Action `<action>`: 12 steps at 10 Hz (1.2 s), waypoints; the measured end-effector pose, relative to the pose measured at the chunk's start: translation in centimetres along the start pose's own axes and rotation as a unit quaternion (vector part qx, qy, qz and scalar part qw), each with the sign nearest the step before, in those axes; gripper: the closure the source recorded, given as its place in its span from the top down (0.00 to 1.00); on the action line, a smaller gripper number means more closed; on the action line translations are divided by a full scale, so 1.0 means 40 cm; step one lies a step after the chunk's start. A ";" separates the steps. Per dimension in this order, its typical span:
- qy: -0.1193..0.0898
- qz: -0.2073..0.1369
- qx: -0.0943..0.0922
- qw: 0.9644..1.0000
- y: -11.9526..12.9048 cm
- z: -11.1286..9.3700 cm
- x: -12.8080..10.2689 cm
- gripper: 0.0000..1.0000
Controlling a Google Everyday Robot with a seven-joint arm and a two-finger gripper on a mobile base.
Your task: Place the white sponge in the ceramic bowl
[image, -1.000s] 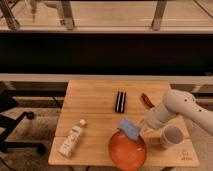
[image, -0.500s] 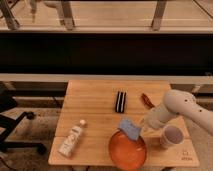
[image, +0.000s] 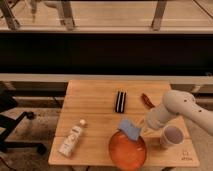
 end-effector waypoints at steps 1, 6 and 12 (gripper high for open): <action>0.001 0.000 0.001 1.000 0.000 -0.002 0.001 0.01; 0.005 -0.003 0.000 1.000 0.003 -0.002 0.001 0.01; 0.012 -0.008 -0.001 1.000 0.005 -0.002 -0.001 0.01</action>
